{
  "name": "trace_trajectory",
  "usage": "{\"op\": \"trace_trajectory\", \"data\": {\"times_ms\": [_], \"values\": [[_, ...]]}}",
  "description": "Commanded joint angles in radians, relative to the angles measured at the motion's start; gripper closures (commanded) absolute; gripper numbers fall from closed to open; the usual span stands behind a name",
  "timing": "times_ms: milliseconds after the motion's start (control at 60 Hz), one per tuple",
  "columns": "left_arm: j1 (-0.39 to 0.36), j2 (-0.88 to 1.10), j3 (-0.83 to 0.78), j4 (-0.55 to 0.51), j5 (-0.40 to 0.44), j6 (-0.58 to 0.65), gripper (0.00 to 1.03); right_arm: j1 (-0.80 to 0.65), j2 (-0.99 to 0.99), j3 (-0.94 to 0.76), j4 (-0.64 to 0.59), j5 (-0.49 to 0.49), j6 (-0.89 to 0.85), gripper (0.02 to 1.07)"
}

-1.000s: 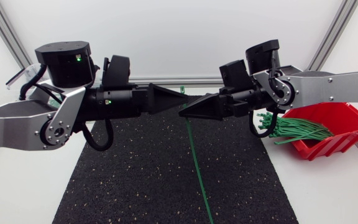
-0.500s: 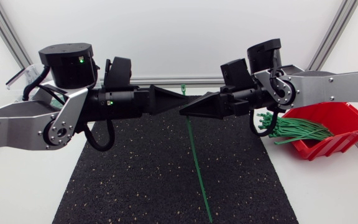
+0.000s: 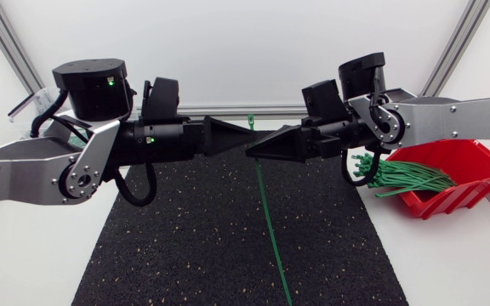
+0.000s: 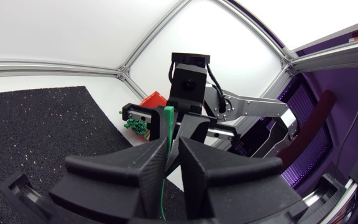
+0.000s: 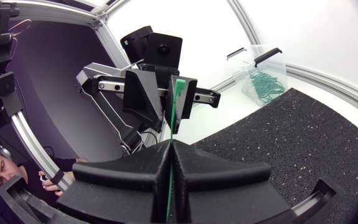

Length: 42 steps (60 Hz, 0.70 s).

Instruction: Take a green cable tie from the red box, thread the tail through the head to close it, then place it in the transparent bin on the left.

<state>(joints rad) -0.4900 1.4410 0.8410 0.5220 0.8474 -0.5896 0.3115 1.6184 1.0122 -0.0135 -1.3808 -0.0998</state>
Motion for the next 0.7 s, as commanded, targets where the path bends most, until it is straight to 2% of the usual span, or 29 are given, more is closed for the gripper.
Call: {"op": "trace_trajectory", "data": {"times_ms": [0,100,183,683], "values": [[0.008,0.010,0.027,0.018,-0.004,0.008,0.89,-0.008,0.006,-0.020,0.018,-0.004,0.020,1.01],[0.010,0.010,0.027,0.019,-0.004,0.007,0.90,-0.006,0.008,-0.023,0.023,-0.004,0.020,1.01],[0.010,0.010,0.029,0.019,-0.005,0.005,0.99,-0.008,0.008,-0.023,0.024,-0.004,0.020,1.01],[0.011,0.007,0.036,0.021,-0.007,-0.015,0.99,0.012,0.015,-0.030,0.026,-0.001,0.020,1.01]]}}
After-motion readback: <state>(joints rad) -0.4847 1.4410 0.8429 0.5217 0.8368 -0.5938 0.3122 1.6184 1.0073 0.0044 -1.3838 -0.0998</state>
